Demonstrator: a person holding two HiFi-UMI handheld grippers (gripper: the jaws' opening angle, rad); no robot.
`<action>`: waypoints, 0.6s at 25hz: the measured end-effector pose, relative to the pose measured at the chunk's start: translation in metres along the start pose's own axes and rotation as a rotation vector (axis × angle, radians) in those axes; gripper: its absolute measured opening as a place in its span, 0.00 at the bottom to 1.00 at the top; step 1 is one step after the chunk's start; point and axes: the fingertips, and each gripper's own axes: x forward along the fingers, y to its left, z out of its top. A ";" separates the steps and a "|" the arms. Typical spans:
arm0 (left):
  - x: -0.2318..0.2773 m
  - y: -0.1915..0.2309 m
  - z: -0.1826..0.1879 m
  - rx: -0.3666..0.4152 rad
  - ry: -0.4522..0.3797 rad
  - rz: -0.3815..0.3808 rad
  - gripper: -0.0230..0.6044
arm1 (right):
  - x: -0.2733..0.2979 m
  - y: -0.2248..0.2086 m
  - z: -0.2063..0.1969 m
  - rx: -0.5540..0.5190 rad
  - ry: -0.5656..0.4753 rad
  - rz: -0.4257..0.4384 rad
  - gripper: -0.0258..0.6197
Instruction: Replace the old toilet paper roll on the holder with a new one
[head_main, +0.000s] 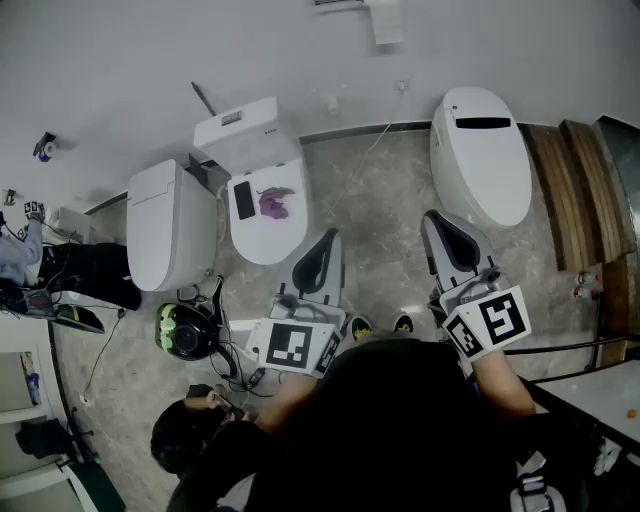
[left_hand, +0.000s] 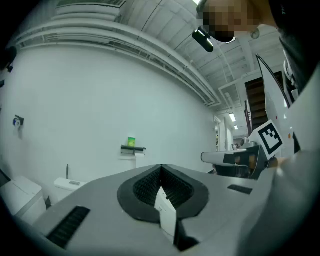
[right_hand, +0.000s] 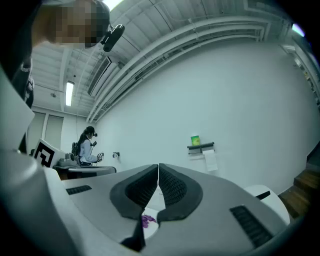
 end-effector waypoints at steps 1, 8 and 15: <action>-0.001 -0.001 0.000 -0.002 -0.001 -0.003 0.07 | -0.001 0.001 0.000 -0.001 0.000 0.001 0.07; -0.003 -0.008 -0.001 -0.002 0.019 -0.025 0.07 | -0.006 0.001 -0.002 0.021 0.010 -0.003 0.07; -0.016 -0.002 0.004 0.026 0.024 -0.042 0.07 | -0.012 0.011 -0.002 0.046 -0.002 -0.022 0.07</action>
